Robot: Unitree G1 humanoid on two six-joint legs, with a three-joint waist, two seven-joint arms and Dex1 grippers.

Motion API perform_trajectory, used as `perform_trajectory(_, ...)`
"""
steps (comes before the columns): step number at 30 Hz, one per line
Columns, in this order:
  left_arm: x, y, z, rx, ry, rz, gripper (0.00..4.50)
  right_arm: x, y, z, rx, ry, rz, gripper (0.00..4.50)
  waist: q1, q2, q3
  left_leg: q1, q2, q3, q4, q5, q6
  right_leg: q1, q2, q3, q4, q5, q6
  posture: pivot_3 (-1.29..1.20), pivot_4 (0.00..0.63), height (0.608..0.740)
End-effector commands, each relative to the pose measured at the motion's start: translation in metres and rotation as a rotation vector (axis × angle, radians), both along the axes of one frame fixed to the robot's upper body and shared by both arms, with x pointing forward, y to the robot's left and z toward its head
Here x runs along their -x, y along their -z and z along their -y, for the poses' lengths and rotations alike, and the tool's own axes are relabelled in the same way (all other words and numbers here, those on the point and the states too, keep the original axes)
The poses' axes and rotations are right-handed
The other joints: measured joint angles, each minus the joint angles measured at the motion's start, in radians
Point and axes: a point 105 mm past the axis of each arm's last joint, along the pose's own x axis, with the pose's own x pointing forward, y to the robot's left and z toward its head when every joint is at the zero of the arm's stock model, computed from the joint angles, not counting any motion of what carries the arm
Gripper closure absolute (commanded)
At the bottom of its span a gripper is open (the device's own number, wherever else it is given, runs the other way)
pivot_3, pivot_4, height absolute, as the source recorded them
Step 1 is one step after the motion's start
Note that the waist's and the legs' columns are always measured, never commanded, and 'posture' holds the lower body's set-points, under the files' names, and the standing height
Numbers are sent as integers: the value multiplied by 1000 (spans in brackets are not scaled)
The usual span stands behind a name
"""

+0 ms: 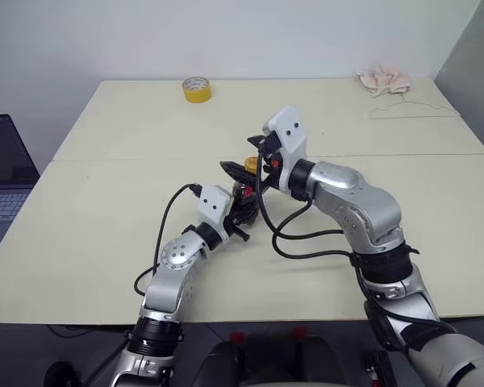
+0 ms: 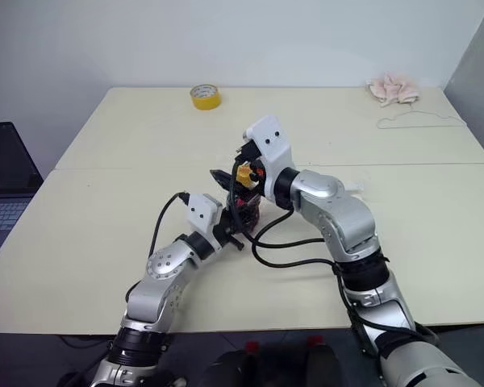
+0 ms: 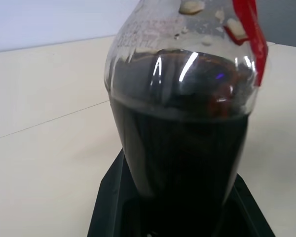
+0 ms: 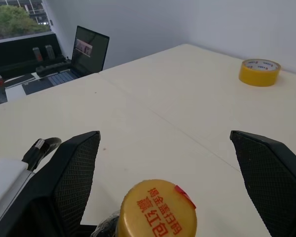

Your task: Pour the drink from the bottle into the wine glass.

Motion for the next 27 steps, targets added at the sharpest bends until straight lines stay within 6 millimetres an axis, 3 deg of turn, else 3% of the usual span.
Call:
perform_trajectory(1, 3, -20, 2, 17, 8, 85, 3755, -2, -17, 4, -35, 24, 49, 0, 0, 0, 0, 0, 0, 0, 0, 0, 0, 0, 0, 0, 0, 0, 0, 0, 150, 740)
perform_trajectory(27, 1, -21, 2, 12, 9, 90, 3759, -6, -4, 43, -8, 116, 39, 0, 0, 0, 0, 0, 0, 0, 0, 0, 0, 0, 0, 0, 0, 0, 0, 0, 150, 740)
